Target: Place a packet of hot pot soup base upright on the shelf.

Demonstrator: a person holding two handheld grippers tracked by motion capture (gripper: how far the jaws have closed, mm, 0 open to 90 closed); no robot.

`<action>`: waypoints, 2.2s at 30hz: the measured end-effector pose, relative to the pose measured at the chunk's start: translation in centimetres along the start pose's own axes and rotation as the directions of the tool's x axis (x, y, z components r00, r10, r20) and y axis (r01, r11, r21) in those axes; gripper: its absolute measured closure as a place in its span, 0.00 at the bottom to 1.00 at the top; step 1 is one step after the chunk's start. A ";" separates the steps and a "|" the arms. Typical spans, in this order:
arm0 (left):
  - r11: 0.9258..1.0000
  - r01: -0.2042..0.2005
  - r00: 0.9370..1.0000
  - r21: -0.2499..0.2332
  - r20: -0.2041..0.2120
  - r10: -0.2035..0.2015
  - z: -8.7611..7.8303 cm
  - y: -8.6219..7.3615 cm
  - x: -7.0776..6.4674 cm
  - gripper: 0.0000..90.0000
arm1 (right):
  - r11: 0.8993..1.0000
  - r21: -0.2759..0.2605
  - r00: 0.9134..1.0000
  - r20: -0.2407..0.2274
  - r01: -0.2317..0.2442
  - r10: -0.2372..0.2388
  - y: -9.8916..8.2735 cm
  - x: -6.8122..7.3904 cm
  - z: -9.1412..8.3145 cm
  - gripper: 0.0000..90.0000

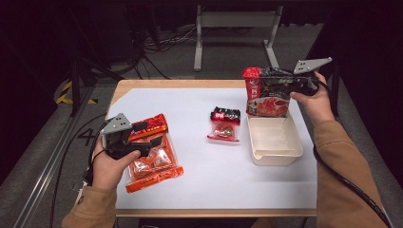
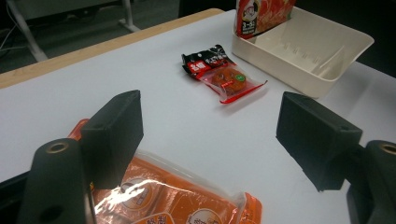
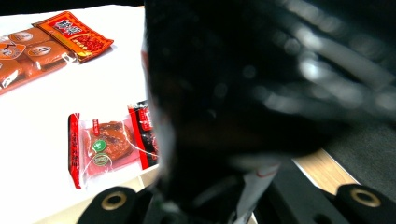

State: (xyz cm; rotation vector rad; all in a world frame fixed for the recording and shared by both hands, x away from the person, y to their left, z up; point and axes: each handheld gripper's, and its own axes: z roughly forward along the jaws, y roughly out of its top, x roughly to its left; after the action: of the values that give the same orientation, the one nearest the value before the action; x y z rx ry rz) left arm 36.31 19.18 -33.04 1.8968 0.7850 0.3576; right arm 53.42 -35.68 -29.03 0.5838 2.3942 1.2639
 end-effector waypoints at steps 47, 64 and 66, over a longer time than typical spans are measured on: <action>1.000 0.015 1.000 0.008 -0.001 -0.015 0.0 -0.3 0.4 0.27 | 0.986 0.072 0.986 0.074 -0.153 0.148 -4.2 0.8 1.1 0.85; 1.000 0.025 1.000 0.006 0.008 -0.025 0.0 -0.4 0.5 0.27 | 0.976 0.052 0.973 0.103 -0.212 0.206 -5.6 0.8 1.4 0.87; 1.000 0.019 1.000 0.006 0.004 -0.019 0.0 -0.4 0.5 0.27 | 0.975 0.046 0.972 0.102 -0.217 0.211 -5.8 0.7 1.4 0.87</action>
State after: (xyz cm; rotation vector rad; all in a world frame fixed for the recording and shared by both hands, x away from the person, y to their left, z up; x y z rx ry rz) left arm 36.56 19.66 -33.42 1.8939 0.8015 0.3398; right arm 52.45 -37.30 -34.73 0.9206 2.3427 1.2248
